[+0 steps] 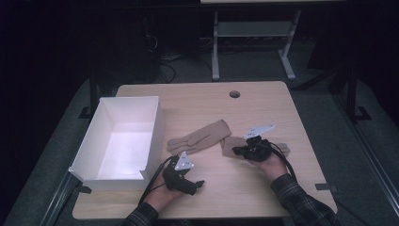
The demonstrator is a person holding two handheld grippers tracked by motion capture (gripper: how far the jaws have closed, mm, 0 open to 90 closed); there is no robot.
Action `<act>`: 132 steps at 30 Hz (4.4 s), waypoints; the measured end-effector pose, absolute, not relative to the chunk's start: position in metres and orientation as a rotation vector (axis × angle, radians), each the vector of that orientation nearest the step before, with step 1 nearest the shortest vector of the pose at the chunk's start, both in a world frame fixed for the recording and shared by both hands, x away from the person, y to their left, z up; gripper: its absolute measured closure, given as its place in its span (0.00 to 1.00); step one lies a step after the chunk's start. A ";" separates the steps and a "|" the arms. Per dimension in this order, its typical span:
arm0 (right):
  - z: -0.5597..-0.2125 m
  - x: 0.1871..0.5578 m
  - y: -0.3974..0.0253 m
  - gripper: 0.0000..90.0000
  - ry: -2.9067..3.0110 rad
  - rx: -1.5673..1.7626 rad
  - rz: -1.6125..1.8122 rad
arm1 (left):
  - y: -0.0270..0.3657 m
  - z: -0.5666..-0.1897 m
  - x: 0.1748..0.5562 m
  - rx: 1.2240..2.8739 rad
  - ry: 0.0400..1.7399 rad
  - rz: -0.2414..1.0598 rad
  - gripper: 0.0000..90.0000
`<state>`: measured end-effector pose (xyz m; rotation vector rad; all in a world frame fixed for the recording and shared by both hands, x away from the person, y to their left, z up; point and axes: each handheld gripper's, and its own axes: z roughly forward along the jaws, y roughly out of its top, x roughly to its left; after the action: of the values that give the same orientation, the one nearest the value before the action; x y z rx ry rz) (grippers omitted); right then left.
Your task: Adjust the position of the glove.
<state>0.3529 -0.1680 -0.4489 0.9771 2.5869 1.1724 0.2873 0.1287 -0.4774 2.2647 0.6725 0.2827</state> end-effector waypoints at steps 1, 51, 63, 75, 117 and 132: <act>-0.450 0.353 -0.167 0.99 2.586 0.975 1.170 | 0.129 -0.477 0.287 2.265 0.674 0.284 0.12; -0.458 0.319 -0.208 1.00 2.692 1.011 0.992 | 0.129 -0.478 0.287 2.261 0.673 0.289 0.12; -0.457 0.296 -0.242 1.00 2.680 1.083 0.977 | 0.129 -0.478 0.287 2.261 0.673 0.290 0.12; -0.456 0.271 -0.272 1.00 2.627 1.153 0.952 | 0.129 -0.478 0.287 2.263 0.677 0.285 0.12; -0.460 0.363 -0.256 1.00 2.488 1.249 0.900 | 0.129 -0.477 0.288 2.264 0.680 0.289 0.12; -0.462 0.364 -0.215 1.00 2.579 1.123 0.981 | 0.129 -0.477 0.288 2.264 0.679 0.290 0.12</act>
<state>0.3644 -0.2146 -0.4620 1.1232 2.5794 0.9811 0.2877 0.1290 -0.4774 2.2639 0.6792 0.2895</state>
